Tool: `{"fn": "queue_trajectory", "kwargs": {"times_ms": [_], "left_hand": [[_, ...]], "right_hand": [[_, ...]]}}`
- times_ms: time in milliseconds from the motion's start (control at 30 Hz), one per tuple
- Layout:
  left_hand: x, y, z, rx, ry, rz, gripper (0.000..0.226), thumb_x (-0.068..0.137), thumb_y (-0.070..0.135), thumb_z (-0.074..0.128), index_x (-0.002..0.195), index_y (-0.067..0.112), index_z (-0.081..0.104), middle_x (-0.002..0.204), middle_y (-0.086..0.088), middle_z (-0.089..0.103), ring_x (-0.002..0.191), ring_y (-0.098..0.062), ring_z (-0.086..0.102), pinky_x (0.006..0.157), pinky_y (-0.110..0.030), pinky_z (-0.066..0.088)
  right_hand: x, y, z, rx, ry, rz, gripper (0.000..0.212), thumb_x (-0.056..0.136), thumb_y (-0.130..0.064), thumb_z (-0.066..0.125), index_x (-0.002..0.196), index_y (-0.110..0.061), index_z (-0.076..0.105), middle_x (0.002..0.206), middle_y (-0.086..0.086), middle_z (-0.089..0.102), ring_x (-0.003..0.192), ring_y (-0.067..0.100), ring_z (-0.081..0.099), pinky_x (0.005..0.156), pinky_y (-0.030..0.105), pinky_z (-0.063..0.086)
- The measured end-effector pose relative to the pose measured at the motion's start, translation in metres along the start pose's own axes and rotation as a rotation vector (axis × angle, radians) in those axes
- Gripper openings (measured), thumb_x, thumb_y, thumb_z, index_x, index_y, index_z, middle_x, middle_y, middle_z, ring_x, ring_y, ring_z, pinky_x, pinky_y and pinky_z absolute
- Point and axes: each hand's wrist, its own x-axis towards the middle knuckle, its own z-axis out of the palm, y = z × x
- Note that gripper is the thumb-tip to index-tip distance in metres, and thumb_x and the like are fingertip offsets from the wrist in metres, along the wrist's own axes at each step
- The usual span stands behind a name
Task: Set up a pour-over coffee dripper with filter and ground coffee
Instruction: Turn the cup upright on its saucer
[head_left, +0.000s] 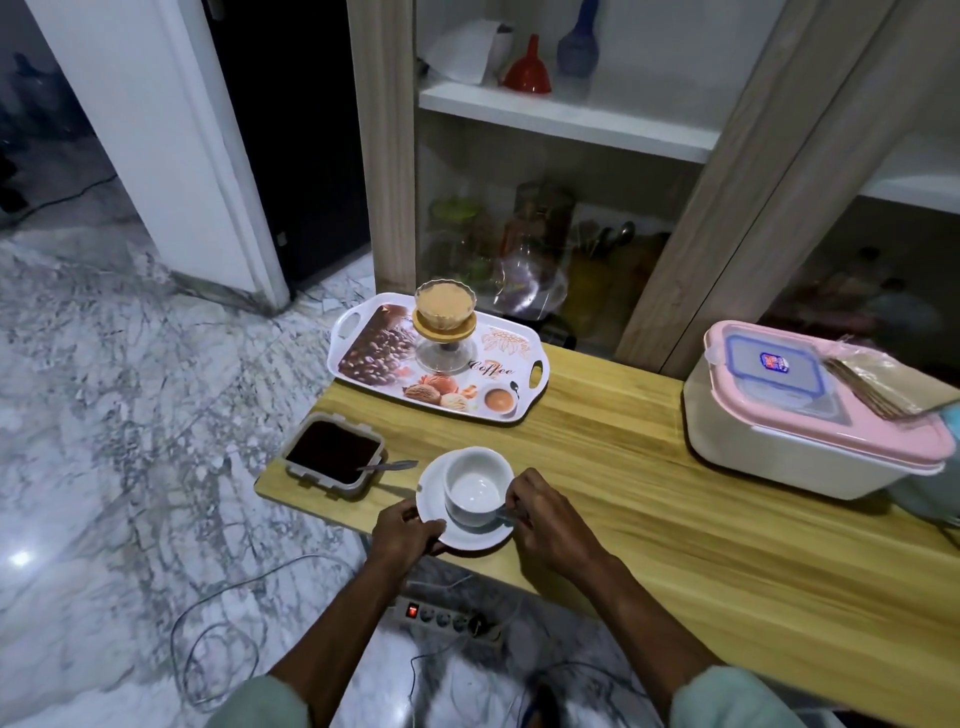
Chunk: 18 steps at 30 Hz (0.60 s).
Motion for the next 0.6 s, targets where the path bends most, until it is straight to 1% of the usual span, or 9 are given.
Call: {"fn": "queue_trajectory", "kwargs": {"times_ms": [67,100,133,200,233,367,433,500,600], "left_hand": [[-0.001,0.0,0.0,0.106,0.031,0.013,0.023,0.078,-0.006,0.066,0.101,-0.007,0.064,0.097,-0.022,0.068,0.076,-0.034,0.064,0.066,-0.039,0.06],[-0.003,0.0,0.0,0.19,0.058,0.031,0.022,0.077,-0.002,0.067,0.099,-0.006,0.065,0.097,-0.023,0.069,0.081,-0.035,0.066,0.075,-0.042,0.059],[-0.006,0.001,0.0,0.301,0.087,0.058,0.024,0.077,0.003,0.067,0.1,-0.004,0.066,0.1,-0.023,0.07,0.089,-0.036,0.066,0.08,-0.039,0.055],[-0.016,0.005,0.002,0.531,0.141,0.133,0.033,0.079,0.012,0.067,0.11,0.0,0.063,0.112,-0.019,0.068,0.105,-0.034,0.062,0.08,-0.03,0.044],[-0.022,0.009,0.003,0.616,0.154,0.179,0.036,0.08,0.015,0.066,0.113,0.002,0.062,0.115,-0.018,0.067,0.108,-0.033,0.061,0.079,-0.028,0.041],[-0.047,0.032,0.014,0.848,0.163,0.396,0.03,0.081,0.026,0.062,0.106,0.009,0.065,0.108,-0.013,0.07,0.098,-0.028,0.064,0.073,-0.03,0.044],[-0.055,0.047,0.028,0.919,0.16,0.556,0.033,0.084,0.029,0.057,0.11,0.01,0.065,0.113,-0.012,0.068,0.101,-0.028,0.063,0.077,-0.031,0.046],[-0.06,0.061,0.047,1.016,0.115,0.71,0.042,0.088,0.035,0.053,0.122,0.011,0.059,0.126,-0.012,0.062,0.116,-0.028,0.056,0.093,-0.036,0.043],[-0.063,0.078,0.084,1.18,0.002,0.804,0.058,0.093,0.047,0.044,0.141,0.015,0.04,0.153,-0.011,0.035,0.144,-0.026,0.025,0.117,-0.042,0.022]], "right_hand": [[-0.001,-0.003,0.0,-0.021,-0.01,-0.004,0.021,0.087,-0.01,0.058,0.084,-0.023,0.041,0.092,-0.01,0.041,0.075,0.023,0.051,0.062,0.043,0.045],[-0.001,-0.004,-0.001,-0.028,-0.014,-0.001,0.02,0.086,-0.01,0.058,0.084,-0.022,0.042,0.093,-0.009,0.041,0.076,0.024,0.052,0.063,0.042,0.046],[-0.001,-0.005,-0.002,-0.028,-0.017,0.004,0.017,0.085,-0.011,0.057,0.083,-0.022,0.044,0.093,-0.01,0.041,0.078,0.024,0.054,0.063,0.04,0.045],[-0.001,-0.008,-0.007,-0.02,-0.019,0.03,0.01,0.084,-0.014,0.056,0.084,-0.022,0.05,0.095,-0.007,0.046,0.082,0.025,0.057,0.066,0.036,0.045],[-0.001,-0.01,-0.011,-0.011,-0.014,0.049,0.006,0.084,-0.014,0.057,0.086,-0.02,0.054,0.098,-0.003,0.051,0.085,0.026,0.058,0.068,0.036,0.045],[-0.005,-0.012,-0.029,0.02,0.028,0.13,0.012,0.086,-0.018,0.058,0.096,-0.013,0.062,0.108,0.004,0.059,0.097,0.026,0.059,0.078,0.034,0.045],[-0.006,-0.011,-0.041,-0.084,0.074,0.153,0.022,0.091,-0.024,0.054,0.109,-0.013,0.062,0.121,0.005,0.059,0.109,0.025,0.057,0.087,0.032,0.042],[-0.009,-0.007,-0.055,-0.188,0.124,0.199,0.037,0.096,-0.032,0.048,0.128,-0.014,0.056,0.142,0.008,0.049,0.13,0.024,0.045,0.105,0.032,0.034],[-0.02,0.003,-0.084,-0.241,0.174,0.282,0.051,0.099,-0.042,0.039,0.144,-0.018,0.039,0.159,0.006,0.025,0.147,0.021,0.021,0.118,0.034,0.017]]}}
